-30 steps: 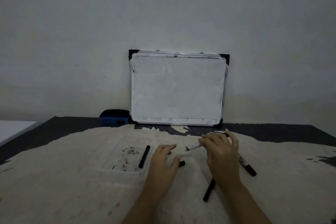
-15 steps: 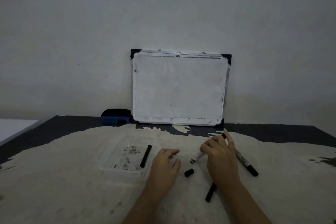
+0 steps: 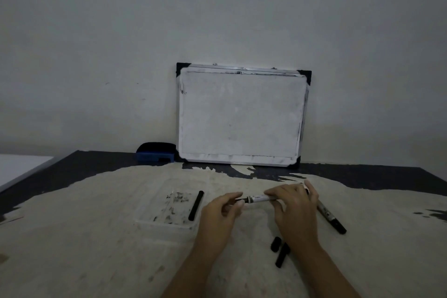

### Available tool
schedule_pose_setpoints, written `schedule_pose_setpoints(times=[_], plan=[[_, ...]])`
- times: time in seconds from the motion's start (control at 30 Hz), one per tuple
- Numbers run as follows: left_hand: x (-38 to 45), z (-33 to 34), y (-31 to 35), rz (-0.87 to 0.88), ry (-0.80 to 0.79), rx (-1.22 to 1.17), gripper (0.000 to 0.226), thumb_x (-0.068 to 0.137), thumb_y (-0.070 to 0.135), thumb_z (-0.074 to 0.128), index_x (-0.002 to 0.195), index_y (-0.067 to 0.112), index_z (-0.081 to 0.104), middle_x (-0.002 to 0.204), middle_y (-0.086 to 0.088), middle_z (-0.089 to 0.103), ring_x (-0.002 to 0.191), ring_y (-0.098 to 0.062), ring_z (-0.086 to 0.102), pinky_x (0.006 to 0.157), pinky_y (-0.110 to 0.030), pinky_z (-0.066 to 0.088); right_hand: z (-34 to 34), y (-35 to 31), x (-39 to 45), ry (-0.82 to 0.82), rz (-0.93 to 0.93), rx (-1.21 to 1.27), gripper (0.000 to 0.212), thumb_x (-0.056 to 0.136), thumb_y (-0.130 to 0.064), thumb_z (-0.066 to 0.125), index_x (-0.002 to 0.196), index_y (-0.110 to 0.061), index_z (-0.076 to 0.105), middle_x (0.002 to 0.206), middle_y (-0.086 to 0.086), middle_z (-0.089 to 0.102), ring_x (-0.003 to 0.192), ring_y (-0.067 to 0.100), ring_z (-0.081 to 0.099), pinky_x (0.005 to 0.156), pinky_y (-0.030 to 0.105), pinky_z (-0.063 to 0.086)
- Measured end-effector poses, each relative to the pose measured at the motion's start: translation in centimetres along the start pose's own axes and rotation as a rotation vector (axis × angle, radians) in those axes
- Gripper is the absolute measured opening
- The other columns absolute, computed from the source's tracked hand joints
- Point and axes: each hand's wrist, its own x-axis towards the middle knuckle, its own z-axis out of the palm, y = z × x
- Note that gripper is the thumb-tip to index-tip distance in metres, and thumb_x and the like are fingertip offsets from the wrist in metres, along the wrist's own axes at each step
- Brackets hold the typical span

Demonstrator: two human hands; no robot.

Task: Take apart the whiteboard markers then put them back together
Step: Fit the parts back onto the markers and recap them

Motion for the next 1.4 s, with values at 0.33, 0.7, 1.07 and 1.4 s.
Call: schedule_pose_setpoints(times=[0.33,0.7,1.07,1.4], plan=[[-0.2,0.8,1.6,0.072,0.095,0.005,0.015,0.085,0.014,0.062,0.096,0.021,0.069,0.087,0.007,0.070,0.077,-0.006,0.066,0.069,-0.010,0.052,0.0,0.8,0.1,0.049,0.093,0.070,0.029,0.066,0.003,0.077,0.082,-0.021,0.072,0.081,-0.005,0.072,0.083,0.019,0.066,0.105,0.048,0.027],[3.2,-8.0,5.6,0.197,0.240,0.415,0.017,0.082,0.017,0.065,0.097,0.016,0.071,0.086,0.002,0.072,0.074,-0.003,0.062,0.070,-0.010,0.047,-0.1,1.5,0.2,0.171,0.250,0.140,0.029,0.066,0.002,0.079,0.089,-0.014,0.073,0.082,0.003,0.073,0.083,0.026,0.067,0.098,0.057,0.038],[3.2,-9.6,2.9,-0.318,-0.041,1.085,0.008,0.086,0.025,0.057,0.086,0.029,0.064,0.099,0.004,0.070,0.095,-0.015,0.060,0.079,-0.029,0.027,-0.6,1.0,0.3,0.134,0.227,0.167,0.030,0.068,0.001,0.078,0.094,-0.013,0.073,0.083,0.006,0.068,0.081,0.028,0.063,0.088,0.052,0.042],[2.5,-5.1,7.8,0.051,0.030,0.107,0.033,0.081,0.039,0.062,0.108,0.021,0.067,0.097,0.013,0.067,0.081,0.017,0.057,0.067,0.004,0.042,-3.3,-3.2,3.5,-0.022,0.293,0.796,0.043,0.071,-0.010,0.079,0.109,-0.023,0.062,0.082,-0.003,0.066,0.072,0.005,0.063,0.067,0.013,0.054]])
